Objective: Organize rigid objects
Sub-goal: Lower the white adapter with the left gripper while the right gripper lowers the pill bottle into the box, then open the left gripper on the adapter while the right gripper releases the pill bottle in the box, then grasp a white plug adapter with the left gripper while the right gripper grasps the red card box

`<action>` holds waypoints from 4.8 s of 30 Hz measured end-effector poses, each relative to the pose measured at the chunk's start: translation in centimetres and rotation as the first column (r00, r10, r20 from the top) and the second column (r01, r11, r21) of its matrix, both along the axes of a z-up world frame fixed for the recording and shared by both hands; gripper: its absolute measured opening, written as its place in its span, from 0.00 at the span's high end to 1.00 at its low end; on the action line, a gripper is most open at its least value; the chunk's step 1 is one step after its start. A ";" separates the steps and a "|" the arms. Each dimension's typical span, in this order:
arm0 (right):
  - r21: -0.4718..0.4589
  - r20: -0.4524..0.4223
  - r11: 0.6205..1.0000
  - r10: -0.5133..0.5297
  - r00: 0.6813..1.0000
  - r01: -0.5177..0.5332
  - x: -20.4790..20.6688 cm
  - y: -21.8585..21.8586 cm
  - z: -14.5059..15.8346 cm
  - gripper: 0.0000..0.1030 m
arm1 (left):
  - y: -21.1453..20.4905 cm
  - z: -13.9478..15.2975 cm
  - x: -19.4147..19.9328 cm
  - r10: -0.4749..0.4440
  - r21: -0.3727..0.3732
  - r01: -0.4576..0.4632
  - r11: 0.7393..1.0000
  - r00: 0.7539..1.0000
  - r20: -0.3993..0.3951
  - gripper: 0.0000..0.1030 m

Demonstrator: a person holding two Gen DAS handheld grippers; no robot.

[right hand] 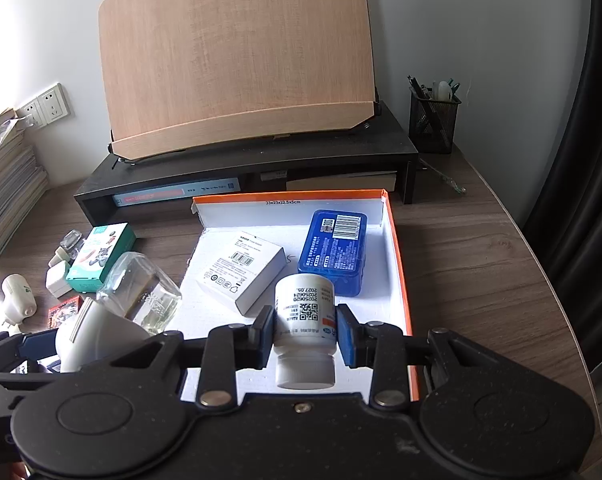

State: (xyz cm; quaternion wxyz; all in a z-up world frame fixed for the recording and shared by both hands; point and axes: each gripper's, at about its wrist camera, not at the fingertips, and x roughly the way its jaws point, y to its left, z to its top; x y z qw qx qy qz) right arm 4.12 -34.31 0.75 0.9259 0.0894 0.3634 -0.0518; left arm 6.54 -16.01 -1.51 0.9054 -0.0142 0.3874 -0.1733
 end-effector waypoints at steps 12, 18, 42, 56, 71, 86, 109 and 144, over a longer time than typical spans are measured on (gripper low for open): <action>0.003 -0.006 1.000 0.002 1.000 -0.002 0.3 -0.1 -0.3 0.61 | -0.5 -0.3 0.1 -0.008 0.004 0.008 1.000 1.000 -0.005 0.14; 0.004 -0.006 1.000 0.001 1.000 -0.001 0.5 -0.2 -0.4 0.61 | -0.6 -0.3 0.2 -0.011 0.006 0.011 1.000 1.000 -0.005 0.14; 0.008 -0.021 1.000 -0.010 1.000 0.010 1.3 -0.9 -0.9 0.61 | -1.9 -1.0 0.9 -0.051 0.024 0.051 0.998 0.998 -0.025 0.14; 0.003 -0.028 1.000 -0.016 0.999 0.016 1.4 -1.1 -1.0 0.61 | -3.1 -1.5 1.3 -0.080 0.041 0.081 0.996 0.996 -0.035 0.14; -0.016 -0.030 1.000 0.015 0.999 -0.016 2.2 -1.2 -1.1 0.61 | -3.6 -1.9 1.9 -0.059 0.049 0.061 0.997 0.997 -0.042 0.14; -0.021 -0.047 0.999 0.033 0.998 -0.034 3.9 -1.8 -2.0 0.61 | -4.6 -3.1 3.3 -0.029 0.068 0.035 0.997 0.995 -0.091 0.14; 0.010 0.067 1.000 -0.023 0.998 0.023 -0.4 -0.6 1.5 0.21 | -1.6 0.4 1.6 0.003 0.032 -0.001 0.999 0.998 -0.065 0.08; -0.005 -0.001 0.968 0.253 0.968 -0.253 1.1 16.0 0.7 0.19 | 15.9 1.0 -1.8 0.323 0.030 -0.322 0.946 0.943 -0.076 0.06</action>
